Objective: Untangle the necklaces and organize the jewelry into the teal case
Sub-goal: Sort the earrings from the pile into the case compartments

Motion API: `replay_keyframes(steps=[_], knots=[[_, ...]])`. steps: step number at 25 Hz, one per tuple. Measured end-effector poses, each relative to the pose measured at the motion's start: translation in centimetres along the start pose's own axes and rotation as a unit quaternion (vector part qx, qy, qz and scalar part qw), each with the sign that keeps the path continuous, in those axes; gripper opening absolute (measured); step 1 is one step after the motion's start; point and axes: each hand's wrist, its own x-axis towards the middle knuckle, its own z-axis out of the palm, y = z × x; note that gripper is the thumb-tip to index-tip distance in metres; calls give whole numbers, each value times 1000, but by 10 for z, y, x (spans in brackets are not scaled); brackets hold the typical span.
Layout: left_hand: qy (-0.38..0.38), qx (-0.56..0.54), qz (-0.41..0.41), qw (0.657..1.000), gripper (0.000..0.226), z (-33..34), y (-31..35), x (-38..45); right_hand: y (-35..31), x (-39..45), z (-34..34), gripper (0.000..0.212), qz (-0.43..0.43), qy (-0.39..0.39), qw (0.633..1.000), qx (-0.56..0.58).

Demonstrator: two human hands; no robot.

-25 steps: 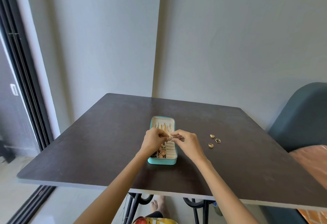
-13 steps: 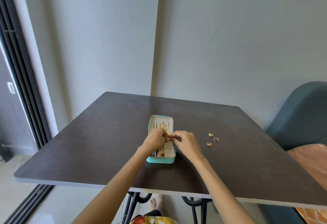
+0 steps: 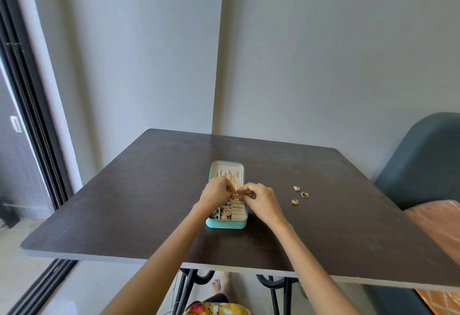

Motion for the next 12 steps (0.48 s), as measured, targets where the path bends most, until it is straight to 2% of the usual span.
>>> replay_keyframes(steps=[3, 8, 12], knots=[[24, 9, -24, 999, 13, 1, 2, -4, -3, -1, 2, 16, 3, -5, 999, -33], [38, 37, -10, 999, 12, -2, 3, -6, -6, -3, 4, 17, 0, 6, 998, -55], [58, 109, 5, 992, 20, -2, 4, -12, -7, -2, 4, 18, -9, 7, 999, -41]])
